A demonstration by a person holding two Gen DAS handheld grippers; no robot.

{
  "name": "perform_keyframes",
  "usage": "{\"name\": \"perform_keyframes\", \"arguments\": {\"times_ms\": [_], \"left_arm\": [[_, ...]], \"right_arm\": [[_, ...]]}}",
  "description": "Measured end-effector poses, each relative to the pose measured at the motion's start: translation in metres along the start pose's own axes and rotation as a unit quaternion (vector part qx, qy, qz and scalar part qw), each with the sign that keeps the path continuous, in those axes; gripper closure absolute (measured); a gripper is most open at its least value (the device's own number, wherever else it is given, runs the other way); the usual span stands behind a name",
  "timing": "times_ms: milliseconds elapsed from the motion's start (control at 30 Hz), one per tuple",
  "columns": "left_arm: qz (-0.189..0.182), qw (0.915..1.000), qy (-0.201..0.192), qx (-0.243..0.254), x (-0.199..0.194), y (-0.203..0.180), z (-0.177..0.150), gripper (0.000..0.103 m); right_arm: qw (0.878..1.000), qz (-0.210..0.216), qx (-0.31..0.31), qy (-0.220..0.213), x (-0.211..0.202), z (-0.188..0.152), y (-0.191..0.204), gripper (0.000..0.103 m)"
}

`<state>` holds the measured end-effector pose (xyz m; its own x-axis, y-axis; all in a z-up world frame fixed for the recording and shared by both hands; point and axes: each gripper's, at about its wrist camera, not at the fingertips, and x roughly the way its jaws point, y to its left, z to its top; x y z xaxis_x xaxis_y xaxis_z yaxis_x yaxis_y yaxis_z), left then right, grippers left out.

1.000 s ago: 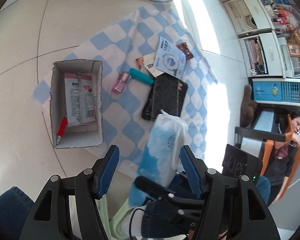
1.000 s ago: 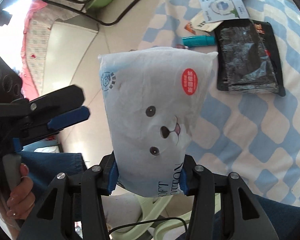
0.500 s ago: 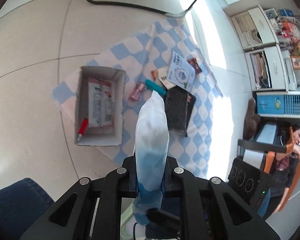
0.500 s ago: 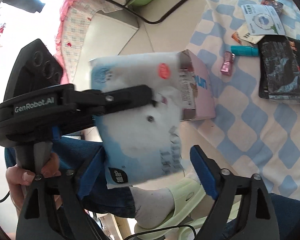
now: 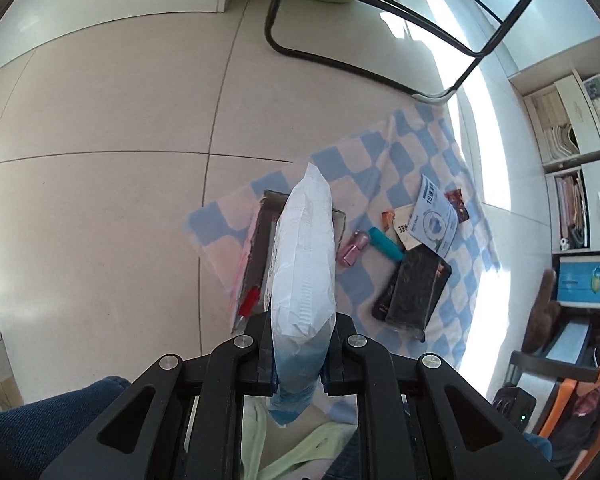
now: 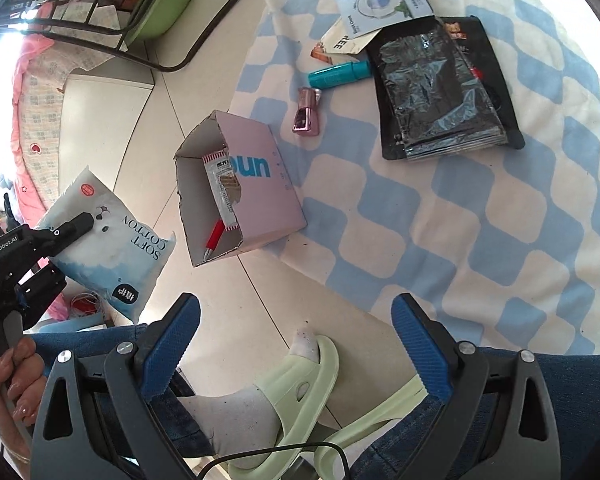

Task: Organize objects
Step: 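Lower the cotton pack into the white box and open the left gripper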

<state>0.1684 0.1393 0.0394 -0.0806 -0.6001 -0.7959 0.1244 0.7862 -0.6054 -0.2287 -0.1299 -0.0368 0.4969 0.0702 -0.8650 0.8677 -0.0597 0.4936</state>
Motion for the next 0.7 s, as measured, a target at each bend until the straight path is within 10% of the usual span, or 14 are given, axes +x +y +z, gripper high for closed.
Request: {"name": "perform_keyframes", "arguments": {"times_ms": [67,167,467,700], "left_arm": [[0.004,0.9996,-0.015,0.023,0.001,-0.005,0.003,0.077],[0.034,0.9971,-0.035,0.058,-0.005,-0.016,-0.003,0.013],[0.07,0.9948,0.059,0.045,0.034,-0.02,-0.024,0.012],[0.188,0.9643,0.047,0.181,0.057,-0.083,-0.038,0.012]], "right_arm": [[1.0,-0.008,0.007,-0.004,-0.003,0.002,-0.004,0.006],[1.0,-0.018,0.023,-0.008,-0.002,0.006,-0.012,0.006],[0.991,-0.065,0.115,-0.011,0.005,0.013,-0.047,0.006],[0.979,-0.072,0.191,-0.008,0.024,0.041,-0.088,0.006]]}}
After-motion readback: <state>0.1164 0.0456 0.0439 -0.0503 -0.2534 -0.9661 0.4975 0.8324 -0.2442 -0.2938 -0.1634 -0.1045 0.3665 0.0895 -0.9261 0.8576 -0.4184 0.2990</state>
